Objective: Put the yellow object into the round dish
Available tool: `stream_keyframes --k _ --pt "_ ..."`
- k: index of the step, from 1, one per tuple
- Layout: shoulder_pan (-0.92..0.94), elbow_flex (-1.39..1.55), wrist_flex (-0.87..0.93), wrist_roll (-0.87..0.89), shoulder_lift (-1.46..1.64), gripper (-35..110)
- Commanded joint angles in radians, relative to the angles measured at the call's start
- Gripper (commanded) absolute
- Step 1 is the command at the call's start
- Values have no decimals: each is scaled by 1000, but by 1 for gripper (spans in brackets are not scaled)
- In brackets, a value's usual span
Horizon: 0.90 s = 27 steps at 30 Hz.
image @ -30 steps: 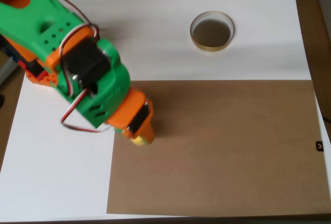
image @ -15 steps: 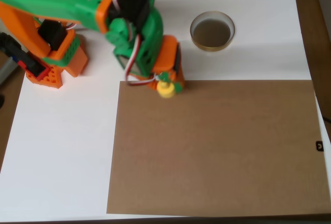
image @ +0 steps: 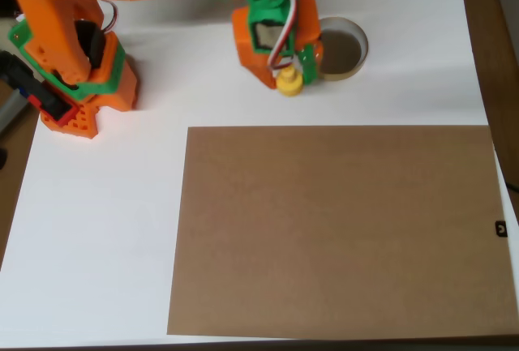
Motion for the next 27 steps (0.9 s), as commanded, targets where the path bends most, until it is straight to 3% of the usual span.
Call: stream_keyframes --k 1,27 --pt "-61 -106 35 -6 -8 -1" --pt "-273 -563 69 51 -411 -1"
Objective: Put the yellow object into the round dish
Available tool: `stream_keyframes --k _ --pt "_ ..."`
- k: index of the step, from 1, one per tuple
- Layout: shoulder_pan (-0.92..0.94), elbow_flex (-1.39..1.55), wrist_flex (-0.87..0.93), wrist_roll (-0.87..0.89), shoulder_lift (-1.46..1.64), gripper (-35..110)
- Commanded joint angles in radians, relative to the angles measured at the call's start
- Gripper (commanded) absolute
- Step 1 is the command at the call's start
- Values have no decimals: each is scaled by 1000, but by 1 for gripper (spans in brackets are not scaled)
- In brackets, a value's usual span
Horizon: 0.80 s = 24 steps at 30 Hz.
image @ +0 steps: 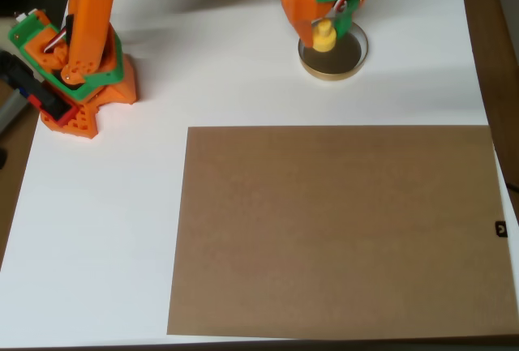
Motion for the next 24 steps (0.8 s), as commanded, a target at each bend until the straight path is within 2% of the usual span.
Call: stream_keyframes --k 1,15,24 --pt "-26 -92 6 -3 14 -1" --pt "-109 -216 14 17 -140 -1" --pt "-75 -222 12 -2 -143 0"
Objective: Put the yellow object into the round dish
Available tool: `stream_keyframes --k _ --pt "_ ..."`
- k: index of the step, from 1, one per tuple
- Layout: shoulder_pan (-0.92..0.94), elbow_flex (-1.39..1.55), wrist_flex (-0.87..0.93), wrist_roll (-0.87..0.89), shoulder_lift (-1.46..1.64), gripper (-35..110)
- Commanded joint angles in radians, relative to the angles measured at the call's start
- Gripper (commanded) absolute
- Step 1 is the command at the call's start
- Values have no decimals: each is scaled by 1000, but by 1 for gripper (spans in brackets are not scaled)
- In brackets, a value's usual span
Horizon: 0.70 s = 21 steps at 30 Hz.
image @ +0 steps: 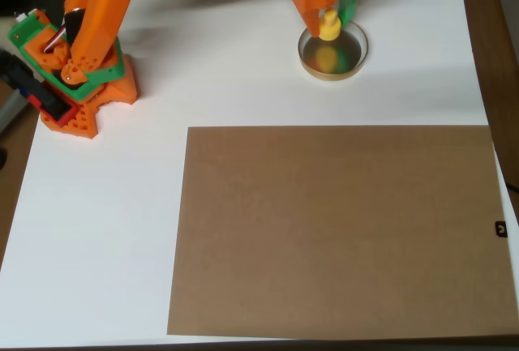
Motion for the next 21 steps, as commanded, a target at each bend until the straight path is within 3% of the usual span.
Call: stream_keyframes --k 1,11,21 --pt "9 -64 9 -14 31 0" --pt "40 -64 12 -20 25 0" --pt "31 -66 28 -21 14 24"
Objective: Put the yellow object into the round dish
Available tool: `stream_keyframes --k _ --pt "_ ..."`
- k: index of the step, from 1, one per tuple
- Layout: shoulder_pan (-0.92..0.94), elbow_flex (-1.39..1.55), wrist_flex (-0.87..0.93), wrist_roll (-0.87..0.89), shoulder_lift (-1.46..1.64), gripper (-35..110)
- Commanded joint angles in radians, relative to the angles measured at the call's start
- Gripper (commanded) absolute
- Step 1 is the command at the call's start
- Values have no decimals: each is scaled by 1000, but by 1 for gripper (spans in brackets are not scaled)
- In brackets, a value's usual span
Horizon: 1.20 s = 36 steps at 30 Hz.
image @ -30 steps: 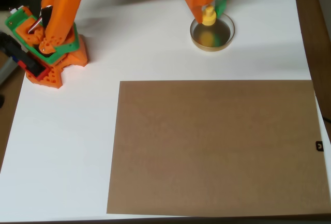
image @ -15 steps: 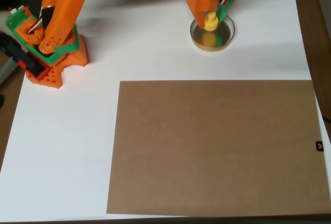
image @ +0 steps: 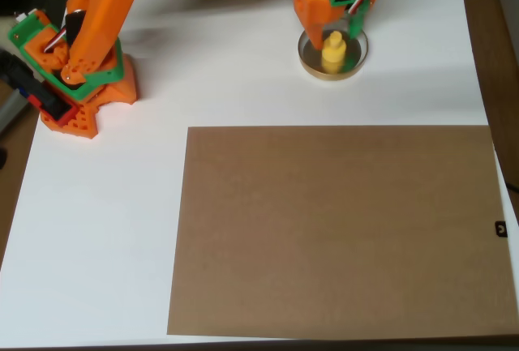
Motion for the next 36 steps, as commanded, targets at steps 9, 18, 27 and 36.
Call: stream_keyframes --k 9,18,27,36 --pt "28 -83 83 -48 132 26" --pt "227 133 86 -192 422 26" --pt "499 480 -31 -275 769 25" --pt "824 850 -198 -314 1089 24"
